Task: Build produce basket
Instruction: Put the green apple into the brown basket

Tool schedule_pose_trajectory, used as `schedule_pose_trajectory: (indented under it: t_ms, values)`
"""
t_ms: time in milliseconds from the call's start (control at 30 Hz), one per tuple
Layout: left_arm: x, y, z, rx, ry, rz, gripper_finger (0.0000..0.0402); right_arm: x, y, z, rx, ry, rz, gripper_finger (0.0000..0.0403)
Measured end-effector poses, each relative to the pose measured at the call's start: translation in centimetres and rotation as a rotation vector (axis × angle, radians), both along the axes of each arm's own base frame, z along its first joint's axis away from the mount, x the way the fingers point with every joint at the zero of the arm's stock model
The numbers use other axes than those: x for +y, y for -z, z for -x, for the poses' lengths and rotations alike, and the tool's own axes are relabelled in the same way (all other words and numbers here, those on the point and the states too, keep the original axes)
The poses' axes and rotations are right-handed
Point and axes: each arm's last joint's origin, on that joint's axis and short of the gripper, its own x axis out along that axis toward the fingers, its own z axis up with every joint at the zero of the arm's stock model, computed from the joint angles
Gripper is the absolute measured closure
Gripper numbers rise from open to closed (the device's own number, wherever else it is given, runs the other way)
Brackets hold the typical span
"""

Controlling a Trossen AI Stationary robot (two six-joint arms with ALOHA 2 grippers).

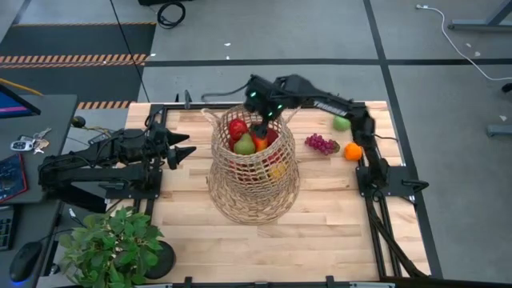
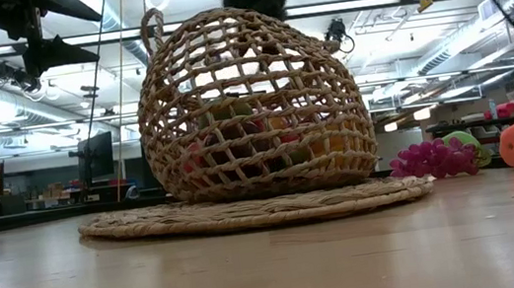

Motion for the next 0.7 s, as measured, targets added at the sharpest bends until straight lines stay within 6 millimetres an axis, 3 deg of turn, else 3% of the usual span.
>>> schedule_pose_trajectory:
  t_ms: [200,367,500,700]
  values:
    - [0.0,0.0,0.0,0.000,0.000,0.000,0.0044,-1.4,-5.0,4.4,-0.084,0.113,0.170,0.0016]
    - [0.0,0.0,0.0,0.001,0.000,0.000,0.0044,-4.4,-7.9,8.7,-0.137,0.265,0.246,0.0021]
    - [0.0,0.0,0.0,0.001,0.000,0.000,0.0044,-7.1,-9.0,12.6,-0.120,0.407,0.245,0.0023]
    - [0.0,0.0,0.0,0.001,0.000,0.000,0.0044,-10.5,-8.7,17.4,-0.011,0.594,0.189,0.0024]
